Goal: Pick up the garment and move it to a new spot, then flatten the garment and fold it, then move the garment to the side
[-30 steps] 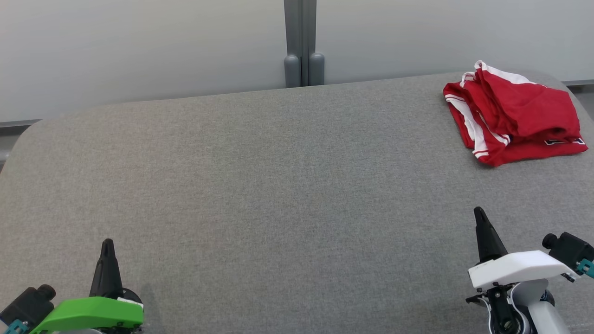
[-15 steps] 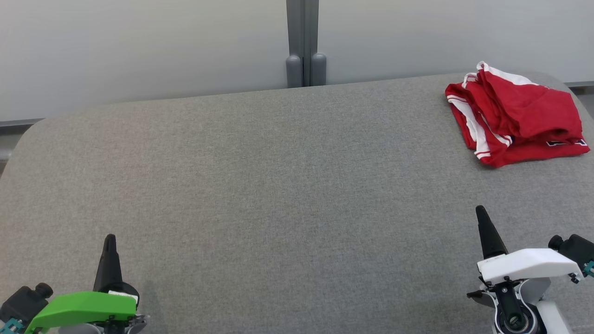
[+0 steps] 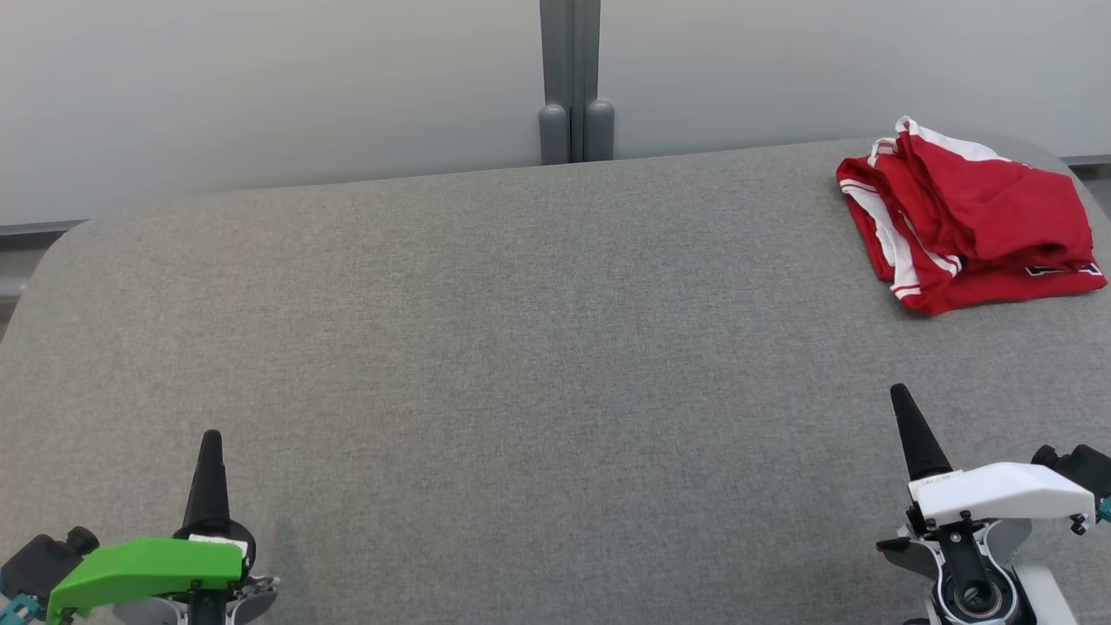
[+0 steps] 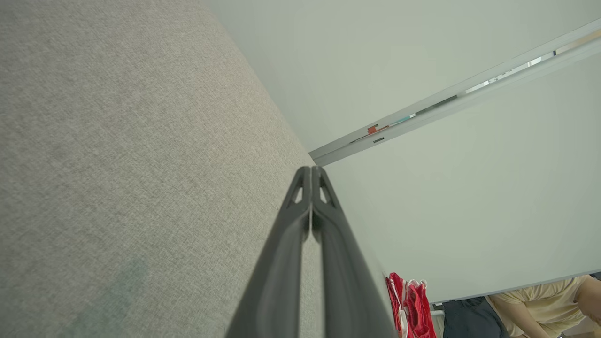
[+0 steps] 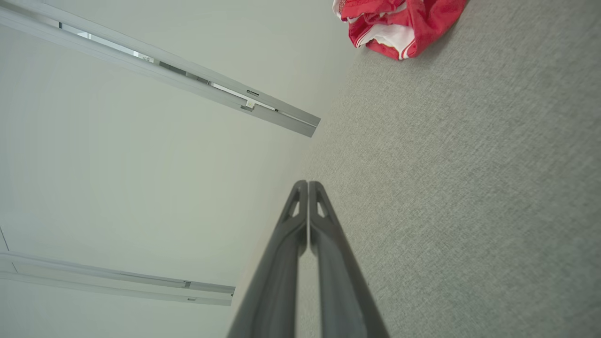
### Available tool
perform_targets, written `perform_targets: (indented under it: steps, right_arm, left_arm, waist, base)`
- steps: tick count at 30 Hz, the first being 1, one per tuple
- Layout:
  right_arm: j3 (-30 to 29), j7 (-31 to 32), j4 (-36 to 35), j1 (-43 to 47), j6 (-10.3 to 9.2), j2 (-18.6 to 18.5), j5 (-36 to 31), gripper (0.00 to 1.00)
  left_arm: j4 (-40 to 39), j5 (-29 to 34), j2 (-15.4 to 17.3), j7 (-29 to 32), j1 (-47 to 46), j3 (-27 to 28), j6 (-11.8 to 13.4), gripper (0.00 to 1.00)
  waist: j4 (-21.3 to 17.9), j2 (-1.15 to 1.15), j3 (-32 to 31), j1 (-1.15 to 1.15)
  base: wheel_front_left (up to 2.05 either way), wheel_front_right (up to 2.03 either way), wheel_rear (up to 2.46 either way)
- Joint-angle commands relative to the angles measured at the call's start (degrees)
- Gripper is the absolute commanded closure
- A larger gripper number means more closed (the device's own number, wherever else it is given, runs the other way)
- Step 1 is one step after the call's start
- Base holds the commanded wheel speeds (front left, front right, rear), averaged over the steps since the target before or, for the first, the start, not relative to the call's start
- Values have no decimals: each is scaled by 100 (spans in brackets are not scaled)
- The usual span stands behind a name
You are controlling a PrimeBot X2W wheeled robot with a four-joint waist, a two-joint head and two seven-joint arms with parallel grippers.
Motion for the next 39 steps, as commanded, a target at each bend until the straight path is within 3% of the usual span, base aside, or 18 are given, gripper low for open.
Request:
perform_targets:
  steps: [1, 39]
  right_arm:
    - [-31, 43, -66, -113, 3, -10, 149, 100]
    - [-223, 519, -92, -139, 2, 33, 1975, 100]
  left_arm:
    - [-27, -167, 16, 42, -150, -6, -12, 100]
    - [33, -2026, -15, 512, -335, -30, -19, 100]
  waist:
    - [3, 0, 0, 0]
    - [83, 0, -18, 0]
  base:
    - [0, 0, 0]
    - [0, 0, 0]
